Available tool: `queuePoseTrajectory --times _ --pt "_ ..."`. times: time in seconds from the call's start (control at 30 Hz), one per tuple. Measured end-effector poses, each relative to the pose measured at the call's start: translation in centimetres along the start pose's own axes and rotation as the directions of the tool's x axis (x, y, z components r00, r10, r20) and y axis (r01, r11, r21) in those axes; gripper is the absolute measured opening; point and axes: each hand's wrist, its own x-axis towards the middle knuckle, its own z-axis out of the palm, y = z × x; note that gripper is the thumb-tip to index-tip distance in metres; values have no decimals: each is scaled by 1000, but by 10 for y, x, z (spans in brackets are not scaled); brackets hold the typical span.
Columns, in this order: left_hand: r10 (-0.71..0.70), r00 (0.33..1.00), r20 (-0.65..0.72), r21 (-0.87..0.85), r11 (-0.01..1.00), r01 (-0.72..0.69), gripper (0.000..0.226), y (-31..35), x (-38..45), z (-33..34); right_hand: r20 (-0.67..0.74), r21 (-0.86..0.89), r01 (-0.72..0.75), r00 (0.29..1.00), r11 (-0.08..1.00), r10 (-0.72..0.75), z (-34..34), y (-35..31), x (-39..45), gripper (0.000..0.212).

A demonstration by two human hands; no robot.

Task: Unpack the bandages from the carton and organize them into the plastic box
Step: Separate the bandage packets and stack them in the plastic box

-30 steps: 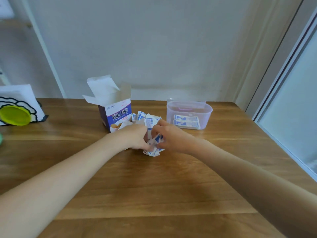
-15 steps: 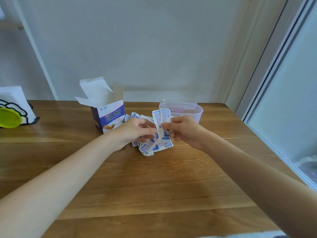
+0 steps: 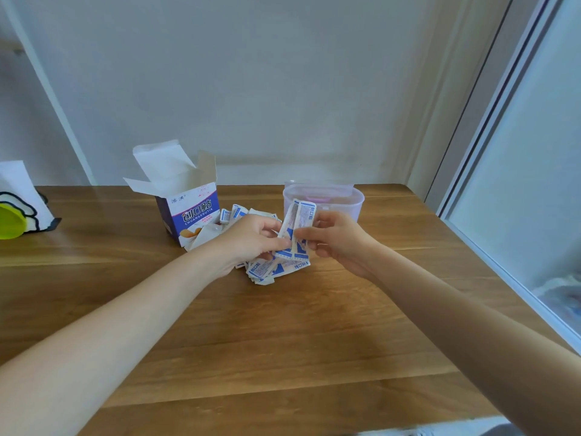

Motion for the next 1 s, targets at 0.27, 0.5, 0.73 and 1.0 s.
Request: queuePoseTrajectory --times 0.27,0.5,0.73,1.0 --pt "4 999 -51 686 727 32 32 5 -4 -6 -42 145 61 998 988 -55 -2 -3 -2 6" --pt "-43 995 -94 713 695 98 38 -8 -6 6 -29 -257 126 990 958 -138 -17 21 -1 12" --pt "-70 996 -55 558 825 89 21 -11 -2 -4 107 -881 173 979 440 -171 -35 25 -7 17" --pt "-94 990 -104 -58 994 88 6 -2 -1 -8 11 -402 144 988 904 -153 -13 -4 1 36"
